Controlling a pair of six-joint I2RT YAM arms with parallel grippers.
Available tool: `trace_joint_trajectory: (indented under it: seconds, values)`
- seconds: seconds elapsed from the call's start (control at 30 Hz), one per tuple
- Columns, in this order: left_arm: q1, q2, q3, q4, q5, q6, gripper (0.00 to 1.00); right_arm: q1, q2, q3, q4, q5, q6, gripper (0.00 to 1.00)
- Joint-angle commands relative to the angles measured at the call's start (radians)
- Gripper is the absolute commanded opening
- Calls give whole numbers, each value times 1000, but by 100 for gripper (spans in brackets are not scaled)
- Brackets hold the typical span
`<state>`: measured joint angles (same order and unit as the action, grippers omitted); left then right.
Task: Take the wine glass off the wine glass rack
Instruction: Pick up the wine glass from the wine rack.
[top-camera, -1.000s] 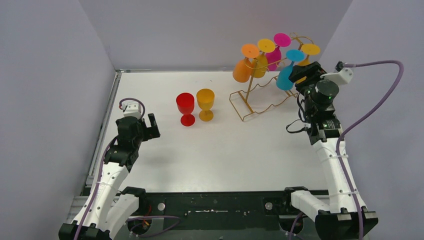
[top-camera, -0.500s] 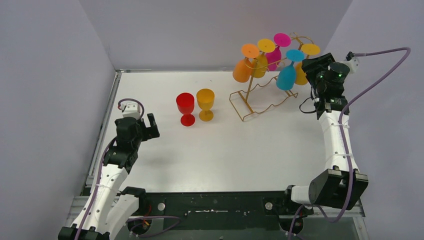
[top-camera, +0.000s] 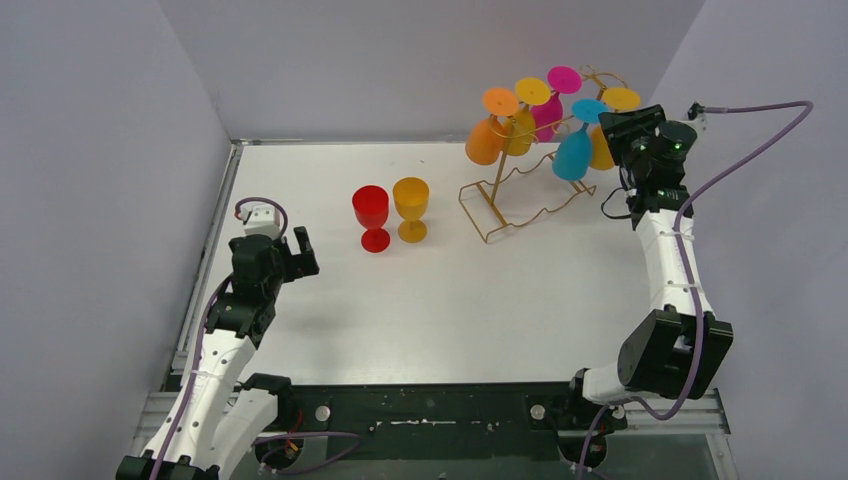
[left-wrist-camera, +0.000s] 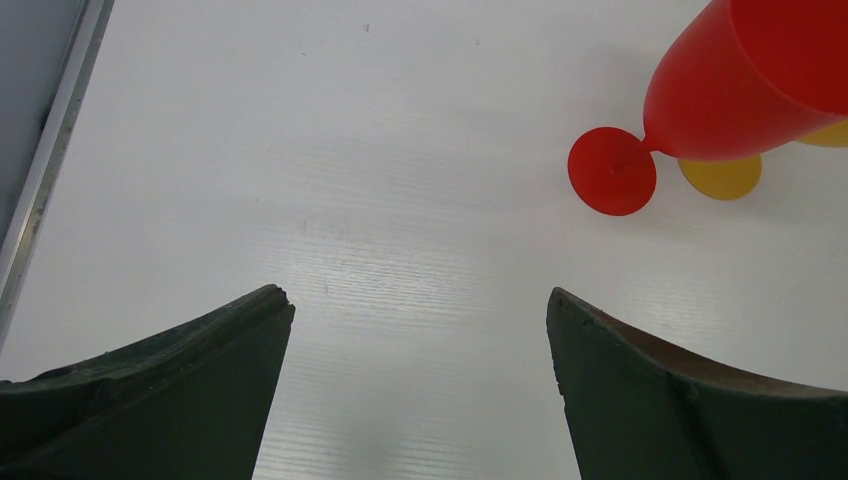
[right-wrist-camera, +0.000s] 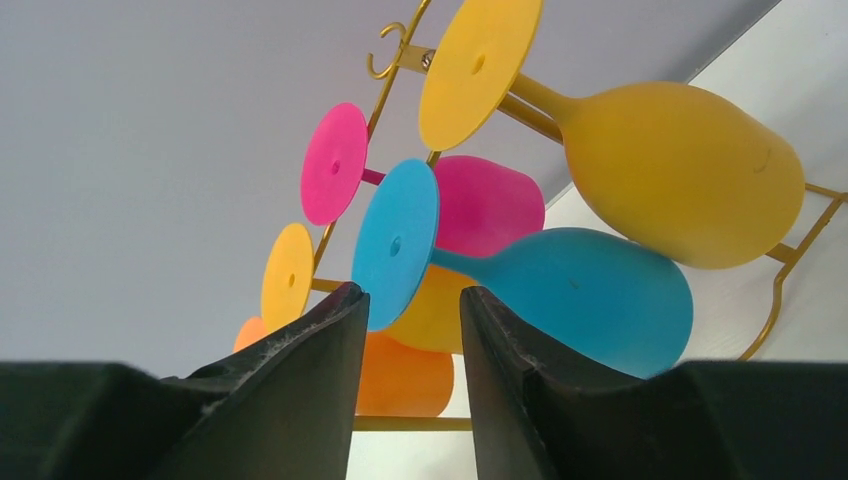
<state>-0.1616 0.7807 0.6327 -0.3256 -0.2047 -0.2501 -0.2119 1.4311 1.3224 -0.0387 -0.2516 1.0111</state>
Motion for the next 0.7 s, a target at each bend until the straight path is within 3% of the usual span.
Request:
trace_joint_trajectory:
  seconds: [0.0, 0.07, 0.17, 0.27, 0.67]
  values:
    - [6, -5, 19, 29, 8, 19, 97, -1, 14, 44, 79, -18, 26, 36]
    - [6, -4, 19, 29, 8, 18, 97, -1, 27, 48, 81, -26, 26, 31]
    - [6, -3, 19, 29, 6, 20, 97, -1, 36, 46, 90, -30, 27, 31]
    - [6, -2, 20, 28, 4, 21, 97, -1, 38, 44, 108, -36, 31, 23]
    - [6, -6, 19, 25, 4, 23, 97, -1, 23, 32, 106, -42, 49, 21]
